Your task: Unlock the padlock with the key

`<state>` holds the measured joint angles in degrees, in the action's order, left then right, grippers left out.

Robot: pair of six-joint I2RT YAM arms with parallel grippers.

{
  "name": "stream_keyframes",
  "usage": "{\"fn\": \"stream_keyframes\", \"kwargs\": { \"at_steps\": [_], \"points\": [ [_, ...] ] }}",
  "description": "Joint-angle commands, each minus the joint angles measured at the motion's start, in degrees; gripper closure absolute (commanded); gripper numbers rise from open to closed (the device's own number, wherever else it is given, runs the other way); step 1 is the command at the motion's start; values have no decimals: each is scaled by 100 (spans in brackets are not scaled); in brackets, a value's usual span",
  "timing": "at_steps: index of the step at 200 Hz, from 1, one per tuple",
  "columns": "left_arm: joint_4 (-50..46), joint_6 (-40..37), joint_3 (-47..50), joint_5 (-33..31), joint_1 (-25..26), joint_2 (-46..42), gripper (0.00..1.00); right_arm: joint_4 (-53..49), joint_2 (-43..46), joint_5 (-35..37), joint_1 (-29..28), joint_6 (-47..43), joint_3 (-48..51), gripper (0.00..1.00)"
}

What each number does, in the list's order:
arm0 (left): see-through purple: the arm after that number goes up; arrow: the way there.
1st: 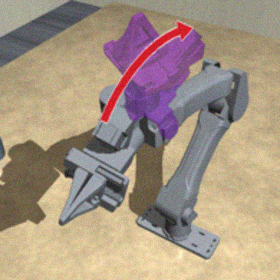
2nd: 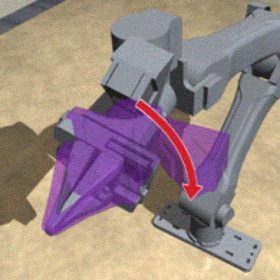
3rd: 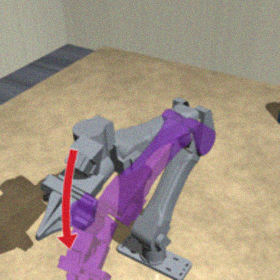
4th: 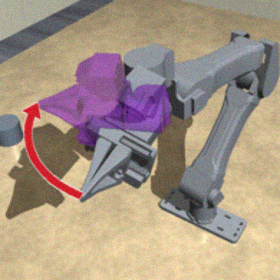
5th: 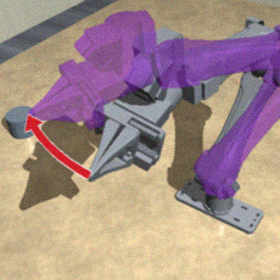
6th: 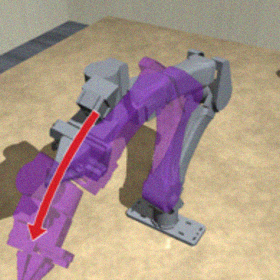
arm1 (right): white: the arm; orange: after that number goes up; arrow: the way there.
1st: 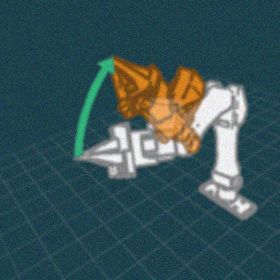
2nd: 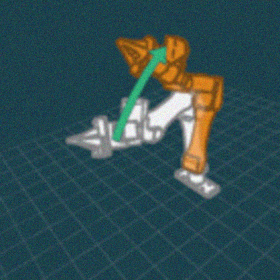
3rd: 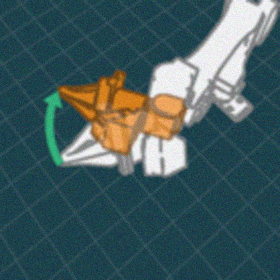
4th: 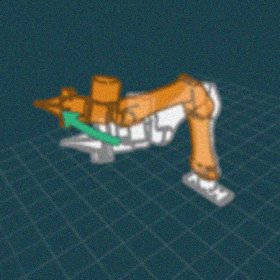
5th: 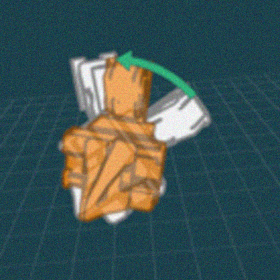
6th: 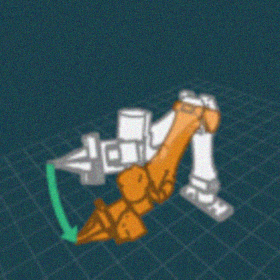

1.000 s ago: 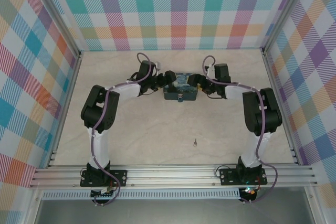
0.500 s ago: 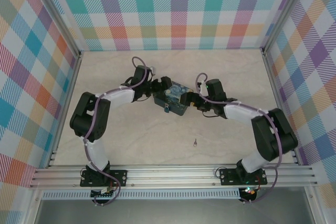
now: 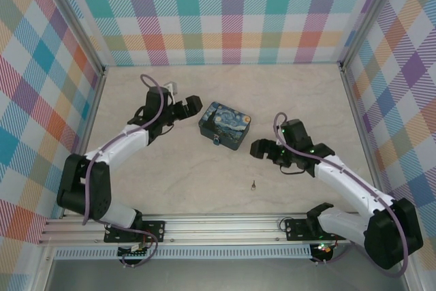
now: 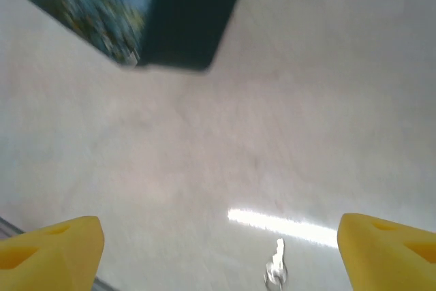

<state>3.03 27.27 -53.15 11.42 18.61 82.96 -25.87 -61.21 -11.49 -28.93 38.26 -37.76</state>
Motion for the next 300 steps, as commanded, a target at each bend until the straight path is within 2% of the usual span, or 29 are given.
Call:
{"fn": "stream_keyframes", "kwargs": {
  "at_steps": [1, 44, 123, 233, 300],
  "points": [
    [-101, -239, 394, -219, -6, -366, 0, -942, -66, 195, -404, 363, 98, 14],
    [-68, -275, 762, -277, -93, -753, 0, -931, -646, 384, -993, 712, 119, 28],
    [-115, -355, 721, -240, -147, -783, 0, -751, -1827, 308, -1322, 772, -146, 57],
    [-189, -394, 703, -298, -147, -759, 0, -568, -2270, 175, -1378, 643, -276, 68],
    [-232, -433, 738, -350, -156, -802, 0, -782, -2578, 242, -1639, 665, -539, 73]
  ]
}}
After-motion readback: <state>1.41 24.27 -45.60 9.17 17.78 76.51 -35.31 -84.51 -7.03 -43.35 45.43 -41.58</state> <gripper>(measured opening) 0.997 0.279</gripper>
